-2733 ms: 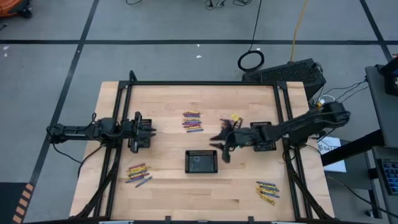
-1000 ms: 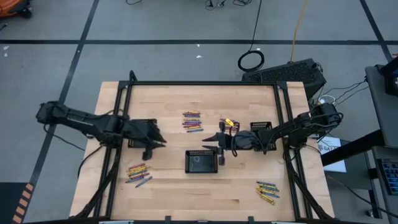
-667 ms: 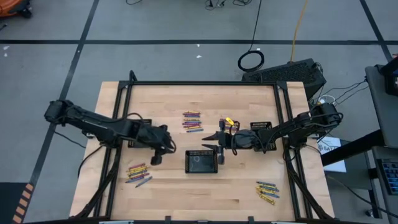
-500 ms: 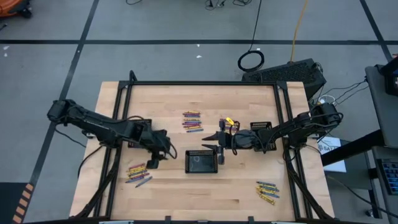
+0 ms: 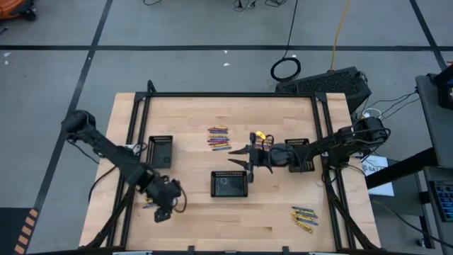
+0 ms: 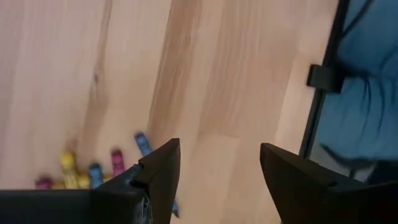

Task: Sort crayons
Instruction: Put the blue crayon into the center black basket

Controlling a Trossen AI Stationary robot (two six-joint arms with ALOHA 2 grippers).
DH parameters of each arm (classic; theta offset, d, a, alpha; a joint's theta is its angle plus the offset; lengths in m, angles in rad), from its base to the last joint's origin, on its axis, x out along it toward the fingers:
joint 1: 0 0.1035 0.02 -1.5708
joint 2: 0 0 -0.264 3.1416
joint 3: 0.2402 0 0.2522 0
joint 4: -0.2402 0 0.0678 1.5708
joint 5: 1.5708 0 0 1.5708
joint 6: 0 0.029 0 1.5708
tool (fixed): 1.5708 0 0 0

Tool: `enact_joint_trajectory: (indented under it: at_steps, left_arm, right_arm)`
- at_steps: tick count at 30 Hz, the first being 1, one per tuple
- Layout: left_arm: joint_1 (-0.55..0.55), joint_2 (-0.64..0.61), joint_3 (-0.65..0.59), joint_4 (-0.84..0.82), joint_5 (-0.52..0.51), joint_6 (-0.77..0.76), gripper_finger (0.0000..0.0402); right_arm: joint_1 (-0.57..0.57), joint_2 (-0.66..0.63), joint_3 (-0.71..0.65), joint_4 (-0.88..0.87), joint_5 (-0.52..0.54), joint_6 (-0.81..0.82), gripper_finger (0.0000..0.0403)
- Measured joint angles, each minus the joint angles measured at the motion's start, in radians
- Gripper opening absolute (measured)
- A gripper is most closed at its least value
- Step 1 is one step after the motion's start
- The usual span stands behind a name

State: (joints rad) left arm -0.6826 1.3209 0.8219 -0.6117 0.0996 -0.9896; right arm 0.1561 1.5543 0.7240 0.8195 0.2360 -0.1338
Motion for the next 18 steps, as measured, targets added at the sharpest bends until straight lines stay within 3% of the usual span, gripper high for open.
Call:
enact_joint_trajectory:
  at_steps: [5,7,18]
  left_arm:
    - [-0.13,0.008,-0.005,0.004,-0.243,-0.145,0.0226]
    - [-0.159,0.033,-0.011,-0.002,-0.293,-0.176,0.0226]
    - [-0.216,0.221,-0.014,-0.004,-0.304,-0.183,0.0223]
  right_arm:
    - [-0.005,0.0,0.0,0.0,-0.001,-0.009,0.0091]
    - [-0.005,0.0,0.0,0.0,-0.001,-0.009,0.0091]
    - [0.003,0.0,0.0,-0.009,-0.002,0.02,0.0091]
